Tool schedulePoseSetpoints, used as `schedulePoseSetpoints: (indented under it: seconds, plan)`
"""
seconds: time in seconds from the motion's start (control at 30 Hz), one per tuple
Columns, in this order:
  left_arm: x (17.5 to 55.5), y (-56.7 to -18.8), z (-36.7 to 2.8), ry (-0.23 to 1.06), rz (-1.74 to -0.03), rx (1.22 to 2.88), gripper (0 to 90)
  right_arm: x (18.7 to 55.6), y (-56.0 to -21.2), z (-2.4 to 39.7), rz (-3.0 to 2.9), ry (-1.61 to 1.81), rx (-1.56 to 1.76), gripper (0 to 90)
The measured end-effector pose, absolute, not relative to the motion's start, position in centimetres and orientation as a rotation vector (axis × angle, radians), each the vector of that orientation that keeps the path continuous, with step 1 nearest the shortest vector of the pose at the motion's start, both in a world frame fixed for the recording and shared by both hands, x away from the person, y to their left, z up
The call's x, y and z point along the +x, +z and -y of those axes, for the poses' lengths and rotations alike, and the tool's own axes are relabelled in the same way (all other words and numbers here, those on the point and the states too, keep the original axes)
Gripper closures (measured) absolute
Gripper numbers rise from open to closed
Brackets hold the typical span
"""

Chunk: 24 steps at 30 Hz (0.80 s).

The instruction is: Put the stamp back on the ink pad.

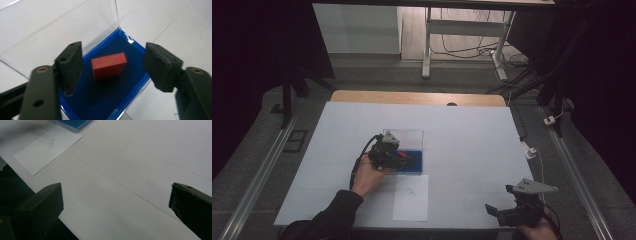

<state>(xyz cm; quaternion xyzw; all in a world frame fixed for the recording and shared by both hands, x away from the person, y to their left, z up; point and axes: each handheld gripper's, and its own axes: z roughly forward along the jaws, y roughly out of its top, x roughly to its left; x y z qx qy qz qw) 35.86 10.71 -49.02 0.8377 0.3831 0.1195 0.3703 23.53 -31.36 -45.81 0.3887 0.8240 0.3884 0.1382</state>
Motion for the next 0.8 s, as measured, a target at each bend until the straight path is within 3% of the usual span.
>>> schedulePoseSetpoints:
  seconds: [0.2, 0.43, 0.8]
  plan:
    - [35.6, -48.4, -10.9, 0.277, -0.985, 2.119, 17.0, 23.5, -45.8, 31.4, -2.382, 1.124, 1.124, 0.0]
    - [35.2, -47.6, -11.2, 0.260, -0.979, 2.128, 8.6, 23.5, -45.8, 31.4, -2.381, 1.124, 1.121, 0.0]
    - [34.5, -46.7, -12.6, 0.204, -0.994, 2.079, 2.9, 23.5, -45.8, 31.3, -2.382, 1.122, 1.117, 0.0]
